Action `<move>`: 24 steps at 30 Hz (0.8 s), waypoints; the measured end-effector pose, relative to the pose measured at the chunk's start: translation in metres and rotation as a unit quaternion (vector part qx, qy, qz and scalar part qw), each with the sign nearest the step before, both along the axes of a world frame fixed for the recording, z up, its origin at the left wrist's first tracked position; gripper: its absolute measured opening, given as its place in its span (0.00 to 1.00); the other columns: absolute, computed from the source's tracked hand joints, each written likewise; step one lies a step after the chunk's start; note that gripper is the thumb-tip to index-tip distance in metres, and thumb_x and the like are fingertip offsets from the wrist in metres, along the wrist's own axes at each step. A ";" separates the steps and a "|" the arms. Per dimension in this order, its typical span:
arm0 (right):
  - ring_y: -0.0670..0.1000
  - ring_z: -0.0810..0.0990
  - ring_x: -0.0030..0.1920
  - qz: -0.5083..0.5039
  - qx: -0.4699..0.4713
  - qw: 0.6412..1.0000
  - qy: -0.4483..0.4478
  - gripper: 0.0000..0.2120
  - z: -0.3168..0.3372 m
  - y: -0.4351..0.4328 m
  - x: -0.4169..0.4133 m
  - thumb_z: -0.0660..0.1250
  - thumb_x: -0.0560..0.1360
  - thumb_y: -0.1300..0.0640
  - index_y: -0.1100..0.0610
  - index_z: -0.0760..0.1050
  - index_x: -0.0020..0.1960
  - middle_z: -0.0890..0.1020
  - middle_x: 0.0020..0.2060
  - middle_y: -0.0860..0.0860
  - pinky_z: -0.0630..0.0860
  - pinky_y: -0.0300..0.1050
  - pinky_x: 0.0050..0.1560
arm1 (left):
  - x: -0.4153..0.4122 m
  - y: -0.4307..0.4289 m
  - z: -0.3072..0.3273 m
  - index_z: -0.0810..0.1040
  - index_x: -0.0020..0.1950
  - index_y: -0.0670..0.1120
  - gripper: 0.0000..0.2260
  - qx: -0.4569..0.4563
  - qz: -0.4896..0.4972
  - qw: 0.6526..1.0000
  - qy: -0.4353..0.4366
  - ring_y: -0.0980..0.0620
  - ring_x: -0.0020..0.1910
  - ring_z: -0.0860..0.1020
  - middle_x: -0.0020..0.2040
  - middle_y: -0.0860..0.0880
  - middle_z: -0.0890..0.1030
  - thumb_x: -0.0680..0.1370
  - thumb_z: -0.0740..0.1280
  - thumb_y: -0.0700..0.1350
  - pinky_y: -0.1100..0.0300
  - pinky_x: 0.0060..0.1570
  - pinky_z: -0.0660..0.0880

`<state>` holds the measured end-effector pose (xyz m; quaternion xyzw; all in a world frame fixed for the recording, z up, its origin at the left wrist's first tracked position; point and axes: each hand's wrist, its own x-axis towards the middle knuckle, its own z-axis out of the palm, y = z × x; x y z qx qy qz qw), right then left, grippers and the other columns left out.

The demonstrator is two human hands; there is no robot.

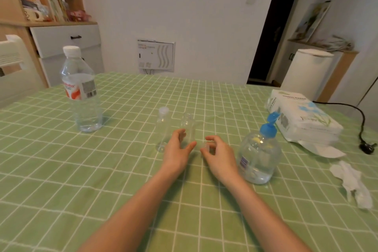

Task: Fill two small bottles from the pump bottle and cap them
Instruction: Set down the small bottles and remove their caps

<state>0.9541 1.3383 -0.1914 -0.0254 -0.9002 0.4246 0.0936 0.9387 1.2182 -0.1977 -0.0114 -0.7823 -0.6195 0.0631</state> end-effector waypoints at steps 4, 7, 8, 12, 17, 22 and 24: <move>0.52 0.76 0.61 0.008 0.030 0.999 -0.009 0.20 -0.009 0.000 -0.006 0.65 0.78 0.56 0.55 0.68 0.68 0.79 0.61 0.54 0.70 0.43 0.59 | -0.005 -0.002 -0.003 0.63 0.71 0.44 0.25 -0.016 0.000 1.000 -0.001 0.50 0.70 0.66 0.71 0.46 0.68 0.76 0.67 0.41 0.56 0.67 0.63; 0.54 0.75 0.63 0.005 0.042 0.999 -0.004 0.20 -0.012 -0.001 -0.007 0.65 0.77 0.57 0.57 0.69 0.69 0.79 0.62 0.55 0.71 0.46 0.62 | -0.006 -0.002 -0.004 0.63 0.71 0.44 0.25 -0.025 0.002 1.000 -0.002 0.50 0.70 0.66 0.71 0.47 0.68 0.76 0.67 0.42 0.55 0.68 0.63; 0.54 0.75 0.64 0.003 0.046 0.999 -0.002 0.21 -0.012 -0.002 -0.007 0.66 0.77 0.56 0.57 0.69 0.69 0.79 0.63 0.55 0.71 0.46 0.63 | -0.006 -0.001 -0.005 0.63 0.71 0.44 0.25 -0.026 0.003 1.000 -0.004 0.50 0.70 0.66 0.71 0.47 0.68 0.75 0.67 0.42 0.55 0.68 0.64; 0.53 0.74 0.66 0.002 0.054 0.999 -0.001 0.23 -0.012 -0.002 -0.007 0.66 0.77 0.55 0.57 0.68 0.71 0.77 0.65 0.54 0.71 0.47 0.65 | -0.008 0.000 -0.006 0.63 0.71 0.45 0.26 -0.039 0.015 0.999 -0.008 0.50 0.70 0.66 0.71 0.48 0.68 0.75 0.68 0.44 0.55 0.67 0.63; 0.53 0.74 0.66 0.000 0.051 0.999 -0.009 0.26 -0.009 -0.002 -0.005 0.67 0.76 0.54 0.57 0.66 0.72 0.77 0.65 0.54 0.70 0.46 0.65 | -0.004 -0.002 -0.006 0.62 0.72 0.43 0.30 -0.039 0.013 0.999 -0.014 0.49 0.71 0.64 0.72 0.46 0.66 0.73 0.71 0.46 0.57 0.67 0.62; 0.51 0.74 0.66 -0.003 0.050 0.999 -0.013 0.27 -0.008 0.001 0.005 0.68 0.76 0.54 0.55 0.66 0.72 0.76 0.65 0.53 0.69 0.42 0.63 | 0.019 -0.012 -0.004 0.60 0.73 0.45 0.33 -0.058 -0.003 0.998 -0.032 0.50 0.70 0.65 0.73 0.47 0.65 0.73 0.71 0.49 0.57 0.66 0.63; 0.50 0.74 0.65 -0.004 0.043 0.999 -0.003 0.25 -0.008 0.003 0.015 0.68 0.76 0.55 0.53 0.67 0.71 0.77 0.65 0.53 0.68 0.40 0.61 | 0.036 -0.022 -0.006 0.61 0.72 0.46 0.32 -0.044 -0.028 0.998 -0.042 0.51 0.70 0.66 0.71 0.50 0.67 0.73 0.71 0.49 0.58 0.66 0.63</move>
